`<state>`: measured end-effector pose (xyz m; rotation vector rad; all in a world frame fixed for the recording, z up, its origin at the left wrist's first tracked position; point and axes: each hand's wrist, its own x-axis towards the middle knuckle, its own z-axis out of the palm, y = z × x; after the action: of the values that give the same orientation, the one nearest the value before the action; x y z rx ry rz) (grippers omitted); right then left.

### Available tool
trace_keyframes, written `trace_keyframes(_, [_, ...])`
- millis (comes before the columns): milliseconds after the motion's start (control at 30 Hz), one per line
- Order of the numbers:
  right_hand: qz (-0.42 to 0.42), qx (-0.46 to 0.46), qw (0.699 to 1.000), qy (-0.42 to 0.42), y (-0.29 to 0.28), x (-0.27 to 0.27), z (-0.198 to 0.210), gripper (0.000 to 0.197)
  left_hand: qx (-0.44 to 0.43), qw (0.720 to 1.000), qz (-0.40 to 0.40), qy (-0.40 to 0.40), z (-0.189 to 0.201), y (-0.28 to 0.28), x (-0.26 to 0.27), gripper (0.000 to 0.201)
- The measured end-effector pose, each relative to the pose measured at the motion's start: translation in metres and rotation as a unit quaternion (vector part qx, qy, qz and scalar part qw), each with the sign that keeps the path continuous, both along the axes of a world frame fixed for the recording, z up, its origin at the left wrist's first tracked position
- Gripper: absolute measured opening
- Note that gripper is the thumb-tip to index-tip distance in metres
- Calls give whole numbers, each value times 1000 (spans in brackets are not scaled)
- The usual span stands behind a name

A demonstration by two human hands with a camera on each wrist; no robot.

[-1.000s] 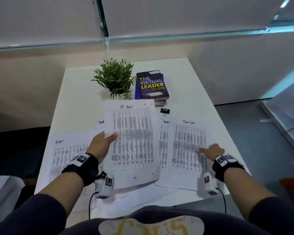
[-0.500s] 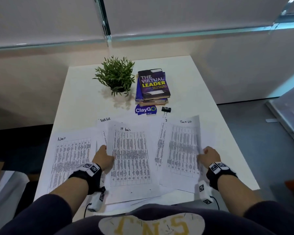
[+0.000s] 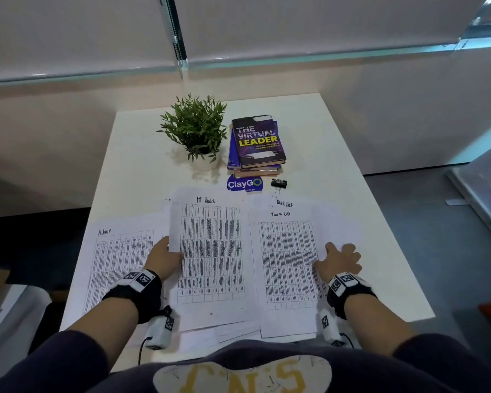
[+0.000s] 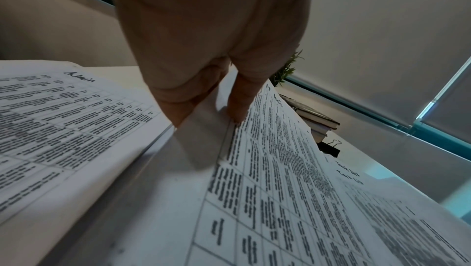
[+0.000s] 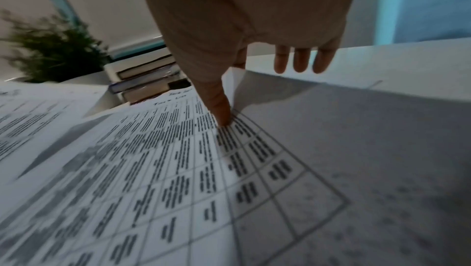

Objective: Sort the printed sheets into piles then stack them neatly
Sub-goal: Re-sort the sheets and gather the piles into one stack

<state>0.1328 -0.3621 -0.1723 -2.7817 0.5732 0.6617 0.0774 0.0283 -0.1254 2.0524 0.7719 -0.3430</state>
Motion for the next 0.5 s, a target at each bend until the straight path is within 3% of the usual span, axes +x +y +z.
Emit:
trace_keyframes(167, [17,74,997,-34,29,-2,-6,39,-6,1000,-1,1,0,-4,-4,34])
trace_keyframes(333, [-63,44,997,13,37,9,-2,73,-6,1000,5,10,-1,1,-7,31])
trace_keyframes(500, [-123,137,983,8,45,19,0,87,-10,1000,10,16,-4,4,-11,34])
